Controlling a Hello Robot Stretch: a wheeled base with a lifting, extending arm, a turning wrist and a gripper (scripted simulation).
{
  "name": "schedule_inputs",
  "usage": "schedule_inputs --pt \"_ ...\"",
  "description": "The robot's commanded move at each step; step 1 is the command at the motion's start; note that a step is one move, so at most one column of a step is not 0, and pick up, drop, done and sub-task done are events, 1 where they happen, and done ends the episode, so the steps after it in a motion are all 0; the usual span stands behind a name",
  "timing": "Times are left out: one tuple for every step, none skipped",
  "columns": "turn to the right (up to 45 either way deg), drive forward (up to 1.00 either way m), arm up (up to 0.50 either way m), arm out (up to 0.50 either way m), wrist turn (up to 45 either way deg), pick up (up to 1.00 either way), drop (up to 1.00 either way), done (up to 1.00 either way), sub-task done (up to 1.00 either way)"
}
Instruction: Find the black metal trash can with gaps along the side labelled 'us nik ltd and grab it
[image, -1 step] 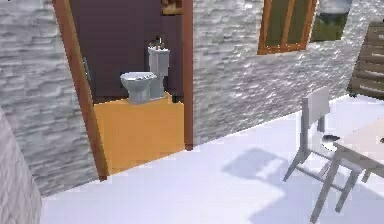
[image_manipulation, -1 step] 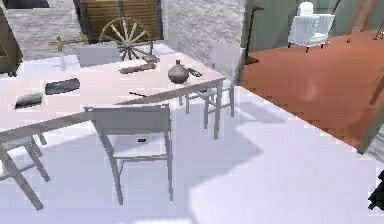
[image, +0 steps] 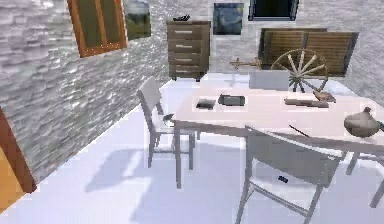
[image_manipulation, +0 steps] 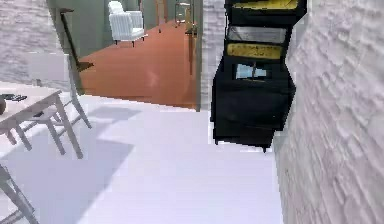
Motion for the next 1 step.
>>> schedule_inputs --pt "21.0 0.00 0.00 0.00 0.0 0.00 0.00 0.00 0.00"
